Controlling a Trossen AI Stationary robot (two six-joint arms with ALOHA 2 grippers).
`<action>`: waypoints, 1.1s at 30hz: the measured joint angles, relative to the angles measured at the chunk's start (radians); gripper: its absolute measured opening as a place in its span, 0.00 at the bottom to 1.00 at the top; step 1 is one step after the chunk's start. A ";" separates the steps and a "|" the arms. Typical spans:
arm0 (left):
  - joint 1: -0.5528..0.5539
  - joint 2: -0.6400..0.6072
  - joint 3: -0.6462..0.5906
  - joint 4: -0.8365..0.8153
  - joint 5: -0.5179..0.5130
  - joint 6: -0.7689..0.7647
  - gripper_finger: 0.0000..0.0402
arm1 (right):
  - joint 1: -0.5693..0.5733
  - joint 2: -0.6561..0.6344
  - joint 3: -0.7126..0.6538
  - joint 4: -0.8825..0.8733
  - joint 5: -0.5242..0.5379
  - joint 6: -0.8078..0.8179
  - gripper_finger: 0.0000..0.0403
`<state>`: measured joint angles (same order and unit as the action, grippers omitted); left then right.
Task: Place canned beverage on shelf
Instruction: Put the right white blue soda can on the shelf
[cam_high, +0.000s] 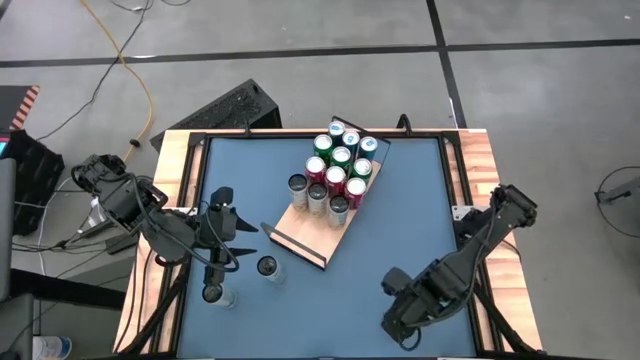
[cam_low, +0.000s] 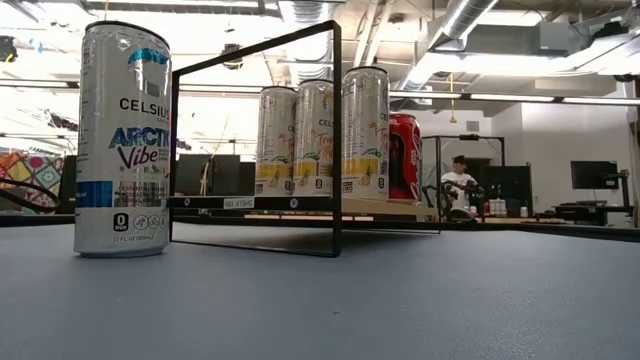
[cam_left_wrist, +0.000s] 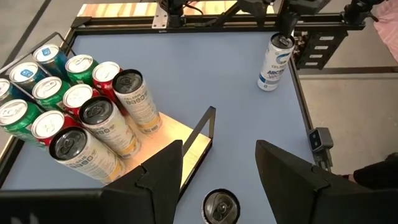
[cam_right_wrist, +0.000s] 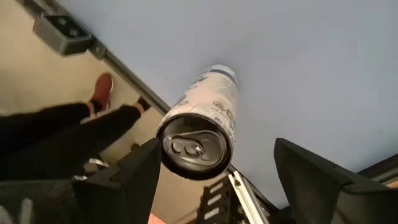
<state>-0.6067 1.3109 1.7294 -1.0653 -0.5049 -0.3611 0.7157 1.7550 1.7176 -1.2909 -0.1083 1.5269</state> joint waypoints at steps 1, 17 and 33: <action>0.000 0.000 0.000 0.000 -0.001 0.000 0.47 | 0.007 0.000 0.000 -0.004 0.009 0.021 0.74; 0.000 0.000 0.000 0.000 -0.015 -0.007 0.47 | 0.059 0.026 0.002 0.032 0.091 0.133 0.74; 0.000 0.000 0.000 -0.002 -0.015 -0.023 0.47 | 0.078 0.107 0.000 0.073 0.082 0.141 0.74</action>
<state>-0.6067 1.3106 1.7294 -1.0672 -0.5198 -0.3838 0.7938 1.8623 1.7176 -1.2176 -0.0262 1.6682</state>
